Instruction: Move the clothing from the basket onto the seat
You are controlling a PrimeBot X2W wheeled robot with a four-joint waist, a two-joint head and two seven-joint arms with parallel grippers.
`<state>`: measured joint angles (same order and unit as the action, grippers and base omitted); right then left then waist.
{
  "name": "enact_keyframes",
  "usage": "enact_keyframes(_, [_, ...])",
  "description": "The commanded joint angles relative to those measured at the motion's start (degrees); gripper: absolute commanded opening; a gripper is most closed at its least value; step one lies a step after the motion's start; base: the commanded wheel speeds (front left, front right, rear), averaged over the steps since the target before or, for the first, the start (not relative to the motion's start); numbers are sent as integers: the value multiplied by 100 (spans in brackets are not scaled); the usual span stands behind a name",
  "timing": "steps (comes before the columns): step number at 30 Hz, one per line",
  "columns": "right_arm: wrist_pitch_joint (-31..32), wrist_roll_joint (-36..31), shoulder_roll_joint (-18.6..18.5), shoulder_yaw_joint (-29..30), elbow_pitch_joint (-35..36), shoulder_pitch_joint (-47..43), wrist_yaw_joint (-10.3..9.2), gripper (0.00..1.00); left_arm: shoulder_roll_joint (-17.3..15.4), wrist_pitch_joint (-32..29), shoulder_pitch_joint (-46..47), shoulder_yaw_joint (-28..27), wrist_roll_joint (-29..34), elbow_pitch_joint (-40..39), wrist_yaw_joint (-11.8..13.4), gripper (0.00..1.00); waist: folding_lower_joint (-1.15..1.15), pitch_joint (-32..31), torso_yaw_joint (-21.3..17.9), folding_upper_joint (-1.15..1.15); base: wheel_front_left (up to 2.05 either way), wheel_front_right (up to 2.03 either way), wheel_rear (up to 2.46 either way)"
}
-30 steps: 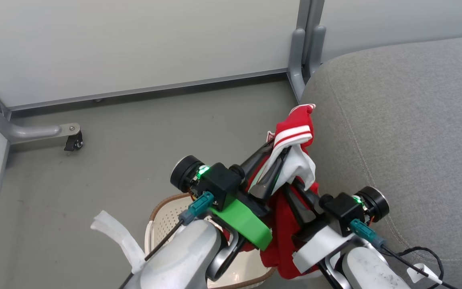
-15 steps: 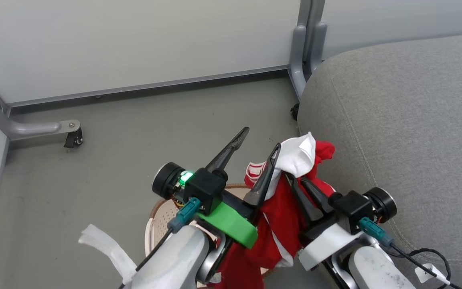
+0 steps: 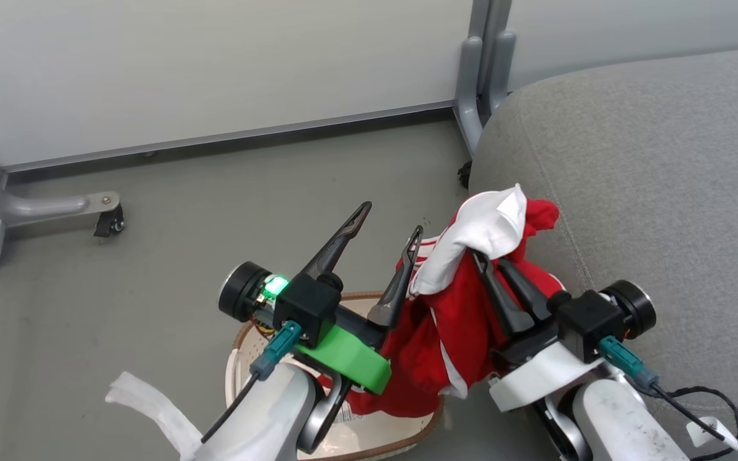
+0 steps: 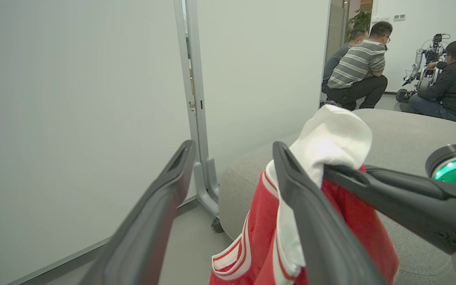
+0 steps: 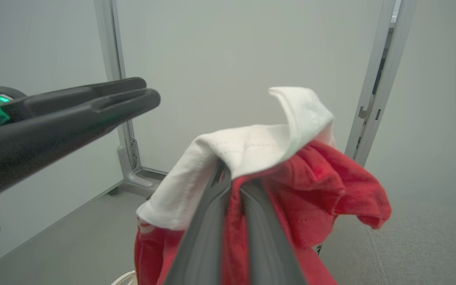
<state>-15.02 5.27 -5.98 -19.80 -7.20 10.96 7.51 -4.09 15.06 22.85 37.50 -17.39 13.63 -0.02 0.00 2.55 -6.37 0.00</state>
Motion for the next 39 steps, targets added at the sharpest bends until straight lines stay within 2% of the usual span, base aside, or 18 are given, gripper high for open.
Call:
enact_keyframes(1, [-24, -57, -9, 73, 129, -23, -4, 0, -27, 12, -101, -38, 51, -14, 6, 100, 0, 55, -126, 0, 0, 0, 0])
enact_keyframes(14, [-24, -247, -50, 782, 1201, -305, -4, 0, -191, 11, -62, -261, 327, 11, -26, 100, 0, 527, -1308, 0, 0, 0, 0])
enact_keyframes(24, [-24, -174, -64, 1060, 1835, -323, -4, 0, -269, 11, -8, -307, 530, 64, -66, 100, 0, 913, -2136, 0, 0, 0, 0])
enact_keyframes(27, [-24, -65, -83, 1191, 1951, -5, -4, 0, -265, 11, 86, -272, 577, 71, -98, 100, 0, 1111, -2233, 0, 0, 0, 0])
enact_keyframes(31, [-23, 92, -294, 1519, 2013, 684, -5, 0, -258, -7, 301, -144, 671, 52, -175, 100, 0, 1534, -2181, 0, 0, 0, 0])
enact_keyframes(39, [-22, 479, -1190, 2489, 1541, 2666, -5, 0, -395, -247, 877, 56, 948, -180, -352, 100, 0, 2742, -1724, 0, 0, 0, 0])
